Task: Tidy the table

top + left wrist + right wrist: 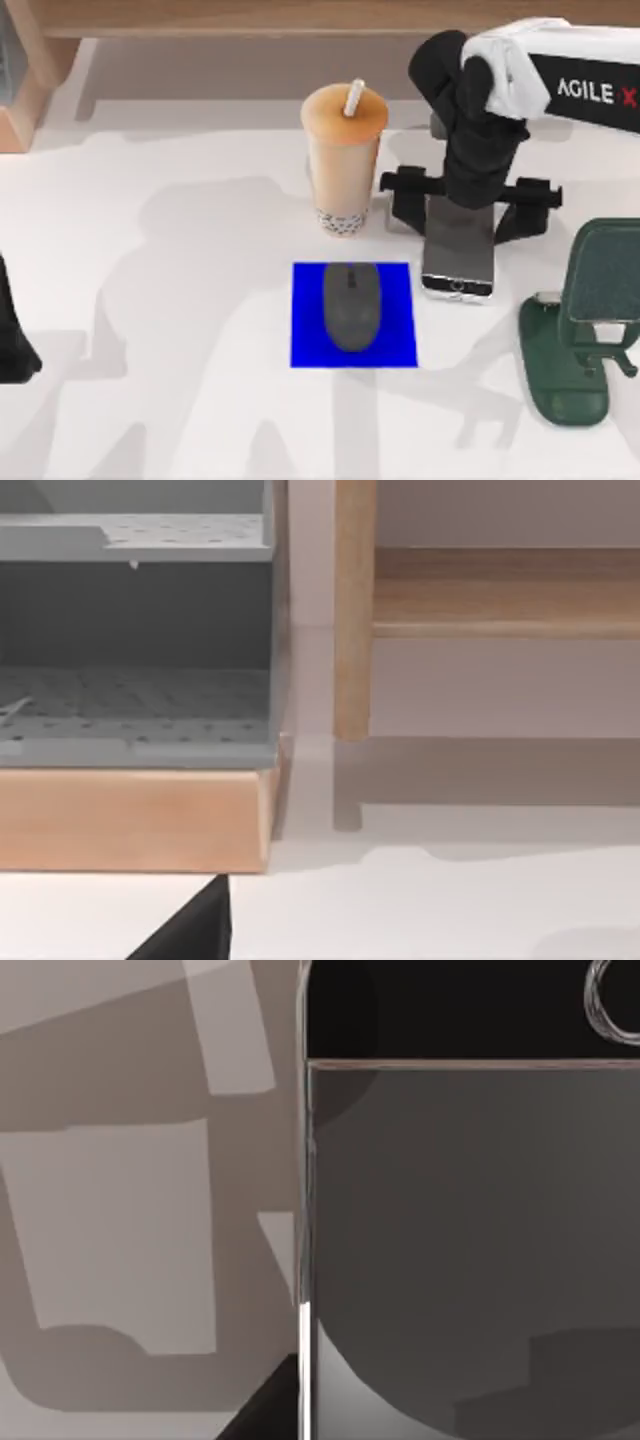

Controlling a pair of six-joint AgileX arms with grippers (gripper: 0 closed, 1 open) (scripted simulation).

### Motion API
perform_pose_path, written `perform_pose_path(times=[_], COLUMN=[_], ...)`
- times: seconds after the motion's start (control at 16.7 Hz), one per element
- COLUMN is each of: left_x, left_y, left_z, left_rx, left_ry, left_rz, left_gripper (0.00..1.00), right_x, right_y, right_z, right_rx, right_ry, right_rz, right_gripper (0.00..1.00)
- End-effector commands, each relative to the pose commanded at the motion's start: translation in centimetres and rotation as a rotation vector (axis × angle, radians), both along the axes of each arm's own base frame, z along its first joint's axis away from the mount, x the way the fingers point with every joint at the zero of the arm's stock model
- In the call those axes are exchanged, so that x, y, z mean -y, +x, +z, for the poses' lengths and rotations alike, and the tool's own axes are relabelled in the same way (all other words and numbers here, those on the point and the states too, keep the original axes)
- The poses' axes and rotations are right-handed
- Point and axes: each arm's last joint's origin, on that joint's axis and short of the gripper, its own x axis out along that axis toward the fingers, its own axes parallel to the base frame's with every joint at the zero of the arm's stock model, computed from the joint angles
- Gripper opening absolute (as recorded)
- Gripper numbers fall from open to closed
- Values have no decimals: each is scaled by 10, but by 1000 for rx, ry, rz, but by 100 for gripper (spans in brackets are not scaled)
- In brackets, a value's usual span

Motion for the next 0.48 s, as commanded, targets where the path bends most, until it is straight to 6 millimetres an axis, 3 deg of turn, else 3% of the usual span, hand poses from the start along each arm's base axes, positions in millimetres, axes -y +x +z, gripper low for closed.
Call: perform_pose_path(times=[0.48], left_x=[0], left_y=[0], left_z=[0], left_rx=[0], left_ry=[0], left_rz=[0], left_gripper=[100], right_x=[2], right_y=[1], right_z=[6], right_rx=[11], right_ry=[-4], right_rz=[-3], right_gripper=[0])
